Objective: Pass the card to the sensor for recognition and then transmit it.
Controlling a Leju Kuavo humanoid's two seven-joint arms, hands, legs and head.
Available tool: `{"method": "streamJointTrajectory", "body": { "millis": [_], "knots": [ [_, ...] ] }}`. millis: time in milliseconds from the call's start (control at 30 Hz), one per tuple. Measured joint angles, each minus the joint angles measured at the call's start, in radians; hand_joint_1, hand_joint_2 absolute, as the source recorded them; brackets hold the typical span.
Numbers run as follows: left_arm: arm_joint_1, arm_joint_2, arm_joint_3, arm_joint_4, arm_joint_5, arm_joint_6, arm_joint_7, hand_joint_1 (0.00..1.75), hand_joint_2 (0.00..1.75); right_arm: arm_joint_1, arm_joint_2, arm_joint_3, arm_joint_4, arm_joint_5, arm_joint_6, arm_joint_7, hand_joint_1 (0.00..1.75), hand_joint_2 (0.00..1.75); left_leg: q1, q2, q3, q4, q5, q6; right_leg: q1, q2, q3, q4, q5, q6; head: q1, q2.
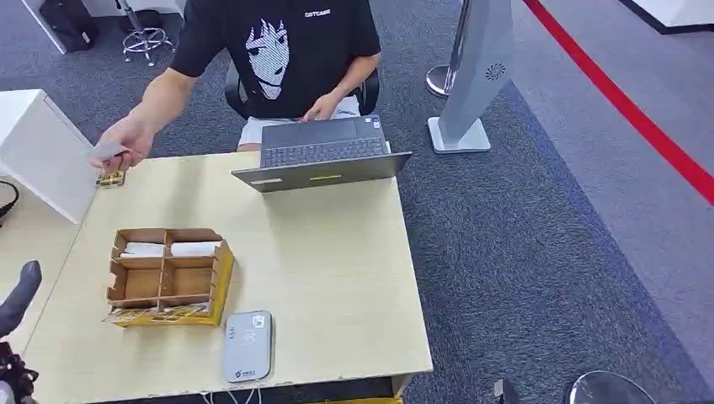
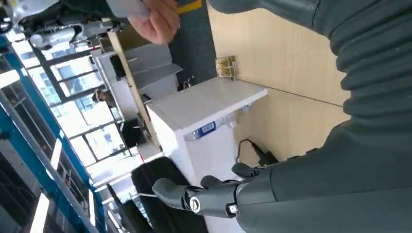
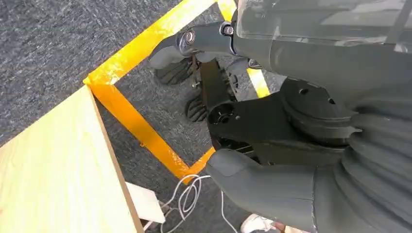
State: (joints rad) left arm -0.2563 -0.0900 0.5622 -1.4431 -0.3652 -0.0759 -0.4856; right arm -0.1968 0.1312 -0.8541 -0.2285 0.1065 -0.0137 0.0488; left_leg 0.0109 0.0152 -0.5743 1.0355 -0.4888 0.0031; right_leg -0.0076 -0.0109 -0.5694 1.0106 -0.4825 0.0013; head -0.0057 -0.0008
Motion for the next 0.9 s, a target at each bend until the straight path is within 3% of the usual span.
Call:
{"method": "streamJointTrajectory", "body": {
  "millis": [400, 433, 467, 900],
  "knots": [
    [-0.178, 0.056, -0.2, 0.14, -0.308, 0.099, 0.067, 0.0, 1.75, -0.023, 0.008, 0.014, 0.0, 0.063, 0.008, 0.023, 0.0, 1.75, 0.0, 0.0, 0.0, 0.0, 0.001, -0.001, 0.0, 0.0, 0.0, 0.0, 0.001, -0.001, 0.0, 0.0],
    [-0.193, 0.057, -0.218, 0.153, -0.334, 0.106, 0.072, 0.44, 1.75, -0.025, 0.008, 0.016, 0.0, 0.07, 0.01, 0.025, 0.0, 1.75, 0.0, 0.0, 0.0, 0.0, 0.001, -0.001, 0.0, 0.0, -0.001, 0.0, 0.002, -0.001, 0.0, 0.0],
    [-0.208, 0.059, -0.235, 0.169, -0.359, 0.114, 0.08, 1.75, 1.75, -0.027, 0.009, 0.017, 0.0, 0.073, 0.011, 0.027, 0.0, 1.75, 0.0, 0.0, 0.0, 0.0, 0.001, -0.001, 0.0, 0.0, 0.0, 0.0, 0.002, -0.001, 0.0, 0.0],
    [-0.402, 0.082, -0.463, 0.37, -0.678, 0.214, 0.15, 1.75, 1.75, -0.054, 0.017, 0.03, 0.0, 0.15, 0.011, 0.056, 0.0, 1.75, 0.0, 0.001, 0.0, 0.001, 0.002, -0.001, 0.0, 0.001, -0.001, 0.0, 0.003, -0.002, 0.0, 0.0]
  ]
}}
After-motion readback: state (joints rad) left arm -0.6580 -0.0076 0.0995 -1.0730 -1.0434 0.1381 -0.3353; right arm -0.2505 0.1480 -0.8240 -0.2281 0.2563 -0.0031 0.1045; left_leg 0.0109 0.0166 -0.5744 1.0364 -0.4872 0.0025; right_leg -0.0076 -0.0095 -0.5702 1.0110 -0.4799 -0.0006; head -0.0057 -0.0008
